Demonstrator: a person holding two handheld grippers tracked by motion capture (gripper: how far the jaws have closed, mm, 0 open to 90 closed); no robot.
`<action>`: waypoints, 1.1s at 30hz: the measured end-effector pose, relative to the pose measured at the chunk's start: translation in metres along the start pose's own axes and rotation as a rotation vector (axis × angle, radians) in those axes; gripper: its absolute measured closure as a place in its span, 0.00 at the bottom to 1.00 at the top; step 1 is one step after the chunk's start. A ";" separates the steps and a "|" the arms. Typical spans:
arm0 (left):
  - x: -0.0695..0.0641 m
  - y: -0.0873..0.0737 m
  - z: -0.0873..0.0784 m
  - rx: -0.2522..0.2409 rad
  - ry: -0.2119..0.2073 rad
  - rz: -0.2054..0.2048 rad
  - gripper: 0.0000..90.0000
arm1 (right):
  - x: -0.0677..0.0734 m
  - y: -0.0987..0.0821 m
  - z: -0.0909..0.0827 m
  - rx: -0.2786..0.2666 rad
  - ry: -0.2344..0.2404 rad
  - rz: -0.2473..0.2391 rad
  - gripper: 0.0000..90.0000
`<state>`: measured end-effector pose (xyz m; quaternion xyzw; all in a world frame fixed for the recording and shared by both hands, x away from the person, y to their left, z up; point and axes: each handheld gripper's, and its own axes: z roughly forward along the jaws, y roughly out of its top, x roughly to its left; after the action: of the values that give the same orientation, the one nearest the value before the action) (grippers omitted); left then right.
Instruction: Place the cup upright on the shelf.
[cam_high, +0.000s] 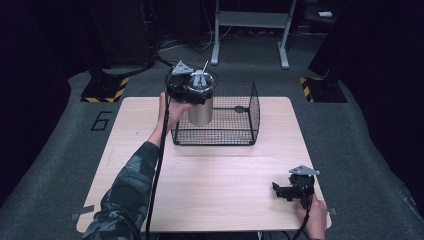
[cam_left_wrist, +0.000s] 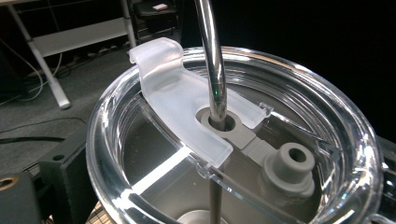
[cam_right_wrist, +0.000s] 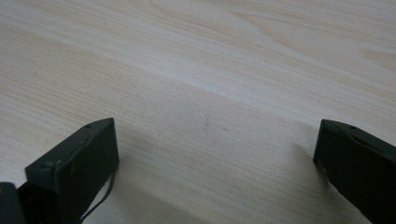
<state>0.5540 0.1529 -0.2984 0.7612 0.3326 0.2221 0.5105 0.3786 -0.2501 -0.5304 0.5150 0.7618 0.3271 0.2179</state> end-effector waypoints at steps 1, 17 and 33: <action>0.001 0.000 0.002 -0.002 0.005 -0.004 0.04 | 0.000 0.000 0.000 0.000 0.000 -0.001 0.00; 0.011 -0.007 0.032 0.007 0.068 -0.045 0.04 | 0.000 0.000 0.000 0.003 0.002 -0.003 0.00; 0.012 -0.009 0.066 0.025 0.106 -0.077 0.04 | 0.000 0.000 0.000 0.006 0.004 -0.005 0.00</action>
<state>0.6042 0.1226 -0.3320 0.7412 0.3910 0.2382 0.4909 0.3789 -0.2505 -0.5302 0.5132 0.7644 0.3254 0.2155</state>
